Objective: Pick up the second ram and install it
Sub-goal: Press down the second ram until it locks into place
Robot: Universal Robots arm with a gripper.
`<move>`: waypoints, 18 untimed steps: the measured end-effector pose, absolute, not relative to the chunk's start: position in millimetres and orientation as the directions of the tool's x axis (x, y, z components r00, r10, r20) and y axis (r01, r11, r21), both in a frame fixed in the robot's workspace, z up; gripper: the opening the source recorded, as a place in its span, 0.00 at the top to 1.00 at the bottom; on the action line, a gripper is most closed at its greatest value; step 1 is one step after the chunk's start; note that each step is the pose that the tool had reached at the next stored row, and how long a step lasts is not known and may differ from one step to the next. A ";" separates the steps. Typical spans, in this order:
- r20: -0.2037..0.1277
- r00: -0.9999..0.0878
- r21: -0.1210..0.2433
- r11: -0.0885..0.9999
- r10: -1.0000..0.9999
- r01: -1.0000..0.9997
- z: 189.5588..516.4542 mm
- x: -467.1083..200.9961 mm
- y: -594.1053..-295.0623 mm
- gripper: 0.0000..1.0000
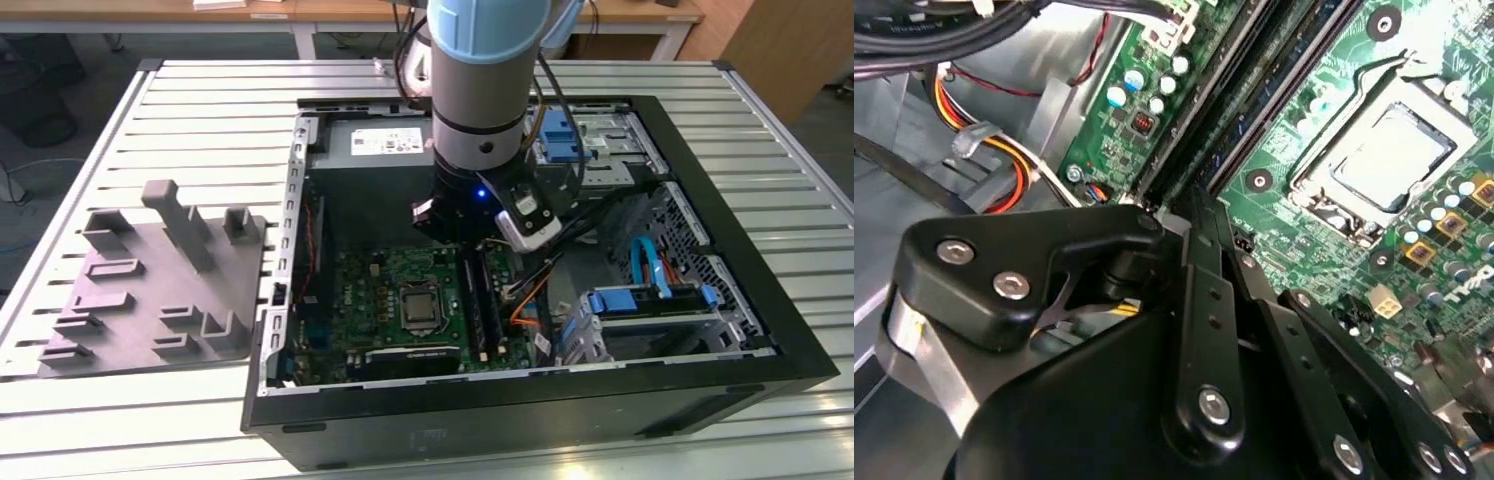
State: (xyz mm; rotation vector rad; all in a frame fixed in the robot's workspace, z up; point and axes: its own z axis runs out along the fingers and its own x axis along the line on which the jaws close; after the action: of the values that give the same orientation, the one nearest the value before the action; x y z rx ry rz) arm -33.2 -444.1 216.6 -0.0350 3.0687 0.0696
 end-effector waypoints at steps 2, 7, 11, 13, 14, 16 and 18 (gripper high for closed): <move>-0.073 -0.997 0.046 0.999 -0.021 -0.024 222.1 -33.1 -443.9 0.90; -0.072 -0.997 0.040 0.999 -0.022 -0.025 230.4 -33.2 -445.2 0.90; -0.072 -0.997 0.033 0.999 -0.022 -0.024 230.4 -33.4 -467.0 0.90; -0.072 -0.997 0.031 0.999 -0.022 -0.024 230.2 -33.4 -474.8 0.90; -0.072 -0.997 0.030 0.999 -0.022 -0.024 230.1 -33.4 -478.6 0.90; -0.072 -0.997 0.026 0.999 -0.023 -0.025 229.8 -33.4 -485.9 0.90; -0.072 -0.997 0.020 0.999 -0.023 -0.024 229.4 -33.4 -493.1 0.90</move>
State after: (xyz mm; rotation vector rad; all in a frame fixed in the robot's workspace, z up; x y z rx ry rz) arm -33.4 -493.1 229.4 -0.0363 3.0696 0.0325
